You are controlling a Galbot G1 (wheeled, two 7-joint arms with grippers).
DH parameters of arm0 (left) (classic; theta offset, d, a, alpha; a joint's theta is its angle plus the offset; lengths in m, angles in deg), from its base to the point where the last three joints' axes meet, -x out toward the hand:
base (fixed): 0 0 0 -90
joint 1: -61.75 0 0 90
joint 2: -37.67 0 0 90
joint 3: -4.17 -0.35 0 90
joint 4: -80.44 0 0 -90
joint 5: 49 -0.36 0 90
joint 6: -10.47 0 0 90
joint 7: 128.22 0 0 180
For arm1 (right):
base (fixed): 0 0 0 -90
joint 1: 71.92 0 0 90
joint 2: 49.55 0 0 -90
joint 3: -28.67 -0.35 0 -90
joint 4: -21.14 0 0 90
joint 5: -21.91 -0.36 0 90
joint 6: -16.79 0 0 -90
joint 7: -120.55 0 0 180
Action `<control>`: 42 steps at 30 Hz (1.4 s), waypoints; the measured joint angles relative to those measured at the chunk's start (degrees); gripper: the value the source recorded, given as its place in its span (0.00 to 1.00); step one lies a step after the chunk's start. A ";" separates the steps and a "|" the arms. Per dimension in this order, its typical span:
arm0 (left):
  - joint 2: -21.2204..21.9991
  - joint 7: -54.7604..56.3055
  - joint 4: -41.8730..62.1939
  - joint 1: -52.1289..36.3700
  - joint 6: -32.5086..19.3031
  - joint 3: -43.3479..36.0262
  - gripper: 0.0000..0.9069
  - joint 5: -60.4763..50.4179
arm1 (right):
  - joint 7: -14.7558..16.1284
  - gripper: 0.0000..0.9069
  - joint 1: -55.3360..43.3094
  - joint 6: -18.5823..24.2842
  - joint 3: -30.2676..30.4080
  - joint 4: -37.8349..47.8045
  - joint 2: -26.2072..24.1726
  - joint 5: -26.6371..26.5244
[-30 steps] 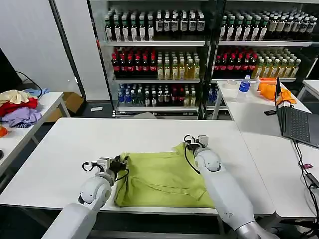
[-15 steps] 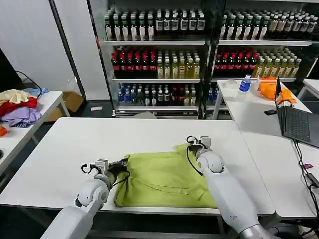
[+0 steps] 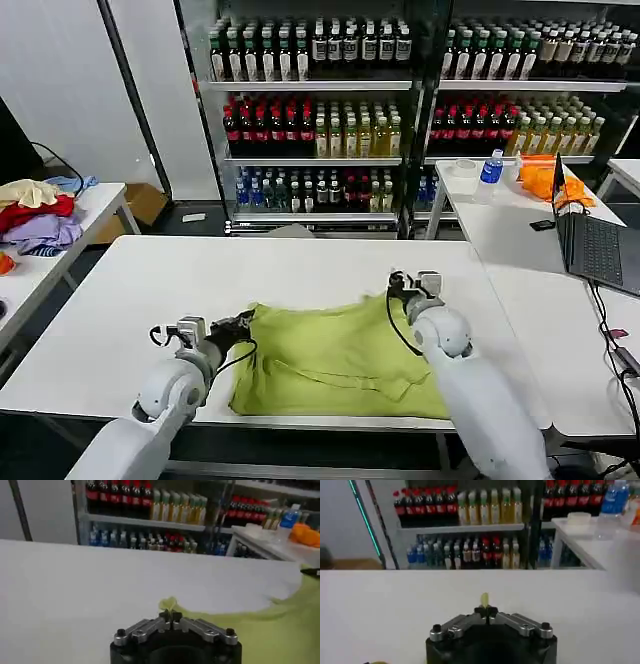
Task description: Fold and organize the clothes.
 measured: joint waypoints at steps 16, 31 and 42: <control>-3.48 0.05 -10.91 8.82 -1.56 2.94 0.03 -0.70 | 0.35 0.00 15.19 -0.39 -7.02 -20.57 -5.64 -0.06; -2.55 0.18 -16.51 20.33 -6.43 3.58 0.03 -7.24 | 0.49 0.00 31.30 0.06 -14.42 -31.87 -6.03 0.97; -1.42 -0.28 -14.53 22.92 -7.34 3.41 1.00 -13.60 | 0.20 1.00 36.00 -0.14 -14.48 -32.42 -4.93 3.38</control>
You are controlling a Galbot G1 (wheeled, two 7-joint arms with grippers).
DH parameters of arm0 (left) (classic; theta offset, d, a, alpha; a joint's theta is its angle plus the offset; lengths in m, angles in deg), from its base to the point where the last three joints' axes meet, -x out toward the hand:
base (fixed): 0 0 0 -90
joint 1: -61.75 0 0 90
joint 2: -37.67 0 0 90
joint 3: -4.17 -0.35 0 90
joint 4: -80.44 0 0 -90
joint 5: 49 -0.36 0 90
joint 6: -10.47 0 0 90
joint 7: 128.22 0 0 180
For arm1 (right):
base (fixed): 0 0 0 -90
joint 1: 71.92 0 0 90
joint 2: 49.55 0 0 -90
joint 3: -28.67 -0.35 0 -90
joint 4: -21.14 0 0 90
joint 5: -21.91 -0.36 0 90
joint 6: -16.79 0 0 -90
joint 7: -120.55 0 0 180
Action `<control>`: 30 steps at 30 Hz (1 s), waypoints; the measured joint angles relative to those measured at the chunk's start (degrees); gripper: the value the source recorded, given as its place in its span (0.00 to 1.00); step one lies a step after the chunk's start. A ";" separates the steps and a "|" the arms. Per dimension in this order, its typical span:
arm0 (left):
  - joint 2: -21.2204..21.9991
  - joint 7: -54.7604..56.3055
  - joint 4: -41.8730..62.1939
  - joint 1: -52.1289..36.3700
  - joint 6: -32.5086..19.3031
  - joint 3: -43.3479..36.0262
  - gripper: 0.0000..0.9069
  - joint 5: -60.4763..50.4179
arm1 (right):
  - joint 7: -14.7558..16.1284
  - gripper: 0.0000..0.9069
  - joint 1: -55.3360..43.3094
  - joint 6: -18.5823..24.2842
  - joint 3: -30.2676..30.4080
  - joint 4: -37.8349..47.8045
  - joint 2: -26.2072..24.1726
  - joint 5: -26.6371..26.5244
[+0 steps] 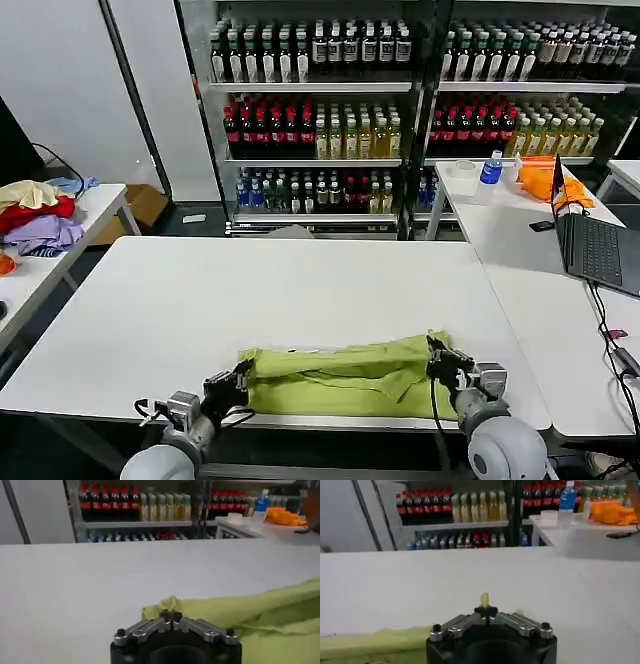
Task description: Fold and organize the clothes.
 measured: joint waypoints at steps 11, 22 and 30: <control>1.84 0.97 -1.16 2.15 -0.77 1.23 1.00 -3.50 | 0.65 1.00 3.69 0.23 -0.82 -2.36 -0.05 1.88; 6.87 4.75 -1.80 2.55 -0.44 0.40 1.00 -2.76 | 0.69 1.00 8.25 0.80 -2.77 -7.32 0.40 2.61; 10.89 6.88 1.08 1.90 -0.11 -0.76 0.08 -2.06 | 0.71 1.00 9.11 0.95 -2.99 -8.36 0.55 2.78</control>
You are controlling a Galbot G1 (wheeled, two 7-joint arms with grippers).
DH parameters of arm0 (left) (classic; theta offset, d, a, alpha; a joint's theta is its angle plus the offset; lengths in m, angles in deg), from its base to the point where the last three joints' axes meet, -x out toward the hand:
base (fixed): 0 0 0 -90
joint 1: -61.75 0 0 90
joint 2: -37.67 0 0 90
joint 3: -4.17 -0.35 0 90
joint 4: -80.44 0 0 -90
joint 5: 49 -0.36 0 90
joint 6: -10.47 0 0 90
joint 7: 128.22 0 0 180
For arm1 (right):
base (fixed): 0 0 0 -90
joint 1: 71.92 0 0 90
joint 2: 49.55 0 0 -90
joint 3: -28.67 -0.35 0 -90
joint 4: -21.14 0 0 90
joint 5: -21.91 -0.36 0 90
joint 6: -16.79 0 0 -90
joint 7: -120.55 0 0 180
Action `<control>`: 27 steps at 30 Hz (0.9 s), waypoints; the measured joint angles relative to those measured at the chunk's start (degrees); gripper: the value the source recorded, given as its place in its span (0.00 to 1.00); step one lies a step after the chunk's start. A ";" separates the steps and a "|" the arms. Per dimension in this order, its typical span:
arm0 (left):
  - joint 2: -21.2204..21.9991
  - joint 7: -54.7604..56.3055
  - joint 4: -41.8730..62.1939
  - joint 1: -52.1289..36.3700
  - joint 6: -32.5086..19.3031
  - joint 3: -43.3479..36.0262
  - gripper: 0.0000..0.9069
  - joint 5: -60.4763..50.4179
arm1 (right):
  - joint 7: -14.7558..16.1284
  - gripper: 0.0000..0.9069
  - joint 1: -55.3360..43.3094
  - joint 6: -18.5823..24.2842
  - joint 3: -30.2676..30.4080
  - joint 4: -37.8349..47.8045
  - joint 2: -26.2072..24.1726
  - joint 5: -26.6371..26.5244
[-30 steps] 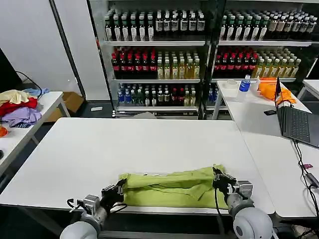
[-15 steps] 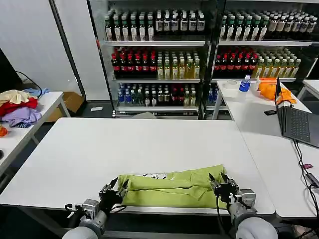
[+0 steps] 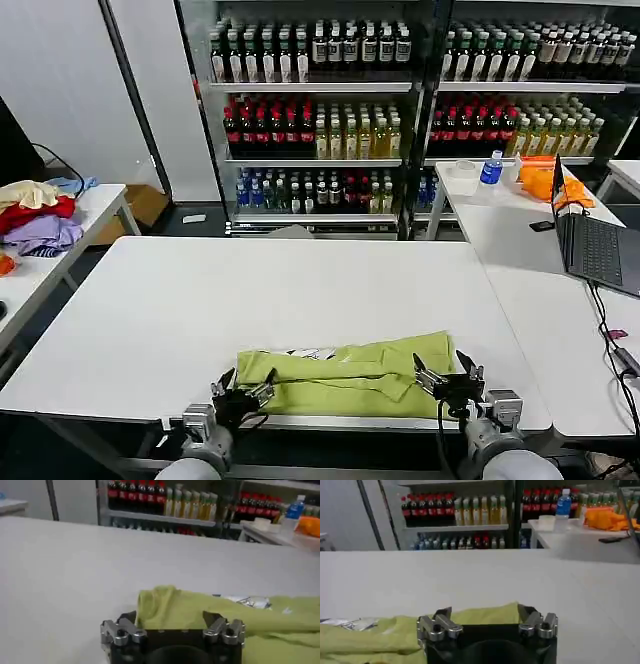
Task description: Fold and organize the clothes.
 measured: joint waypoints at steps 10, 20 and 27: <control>1.48 0.77 1.85 -0.48 -1.51 -0.70 0.03 0.51 | -0.15 1.00 0.84 0.00 0.06 -1.31 0.13 0.08; 1.69 0.60 1.26 -0.04 -2.19 0.46 0.03 3.44 | -0.30 1.00 0.93 -0.02 -0.39 -1.89 0.18 0.10; 0.31 0.37 0.16 -0.15 -2.36 2.88 0.03 7.33 | -0.34 1.00 1.03 0.00 -0.64 -2.24 0.18 0.10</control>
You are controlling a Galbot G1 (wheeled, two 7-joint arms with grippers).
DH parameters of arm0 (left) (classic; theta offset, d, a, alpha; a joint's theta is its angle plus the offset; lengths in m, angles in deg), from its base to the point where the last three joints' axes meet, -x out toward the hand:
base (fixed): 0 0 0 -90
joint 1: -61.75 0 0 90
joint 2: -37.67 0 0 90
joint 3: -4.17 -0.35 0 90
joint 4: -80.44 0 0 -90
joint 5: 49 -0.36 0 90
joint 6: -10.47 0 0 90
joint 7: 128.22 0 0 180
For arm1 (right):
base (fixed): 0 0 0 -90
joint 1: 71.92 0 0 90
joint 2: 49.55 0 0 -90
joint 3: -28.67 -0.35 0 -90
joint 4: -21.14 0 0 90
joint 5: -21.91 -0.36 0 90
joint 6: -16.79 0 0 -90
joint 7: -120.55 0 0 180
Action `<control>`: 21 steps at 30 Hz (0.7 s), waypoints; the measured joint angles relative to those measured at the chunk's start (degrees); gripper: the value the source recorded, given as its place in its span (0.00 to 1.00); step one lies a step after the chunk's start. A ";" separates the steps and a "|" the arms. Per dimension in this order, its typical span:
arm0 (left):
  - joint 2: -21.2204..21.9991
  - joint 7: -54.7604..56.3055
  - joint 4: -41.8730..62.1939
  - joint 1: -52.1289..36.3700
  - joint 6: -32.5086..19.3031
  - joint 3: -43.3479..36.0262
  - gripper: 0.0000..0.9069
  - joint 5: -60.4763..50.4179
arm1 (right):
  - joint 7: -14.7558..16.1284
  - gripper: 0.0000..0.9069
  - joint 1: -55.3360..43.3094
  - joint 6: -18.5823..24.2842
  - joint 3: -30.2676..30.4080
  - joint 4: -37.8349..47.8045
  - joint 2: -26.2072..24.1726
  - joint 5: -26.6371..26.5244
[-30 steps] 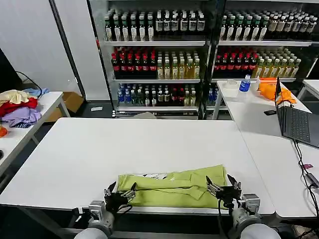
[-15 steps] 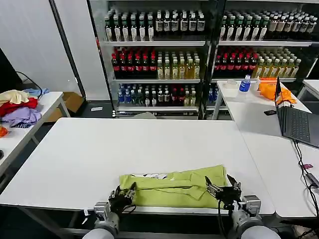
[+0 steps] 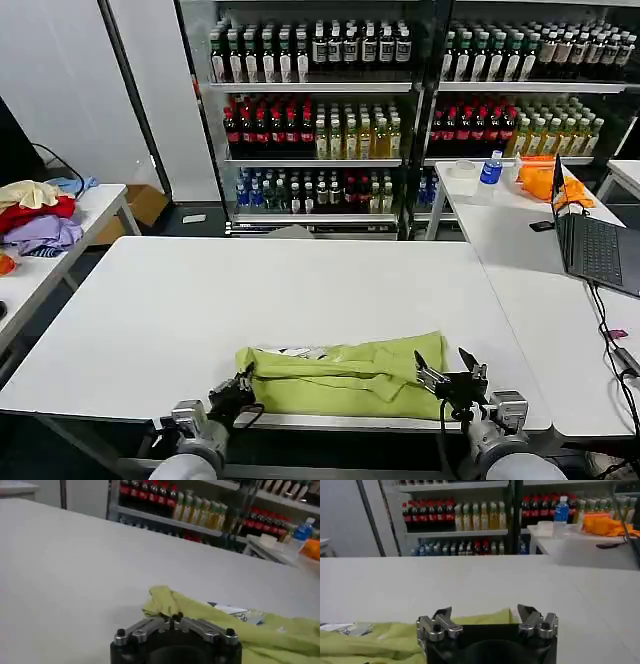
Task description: Fold and organize the clothes.
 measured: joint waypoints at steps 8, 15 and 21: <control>-4.00 0.12 -0.39 0.68 0.15 5.86 0.03 5.44 | -0.11 1.00 -0.01 -0.05 -0.54 -0.43 -0.28 -0.61; -9.72 -0.17 1.64 -0.10 0.80 13.17 0.03 11.42 | -0.14 1.00 -0.41 -0.10 -0.83 -0.59 -0.51 -1.16; -14.23 0.19 2.87 -1.52 1.83 19.41 0.03 16.93 | -0.14 1.00 -0.12 -0.10 -1.17 -0.98 -0.69 -1.34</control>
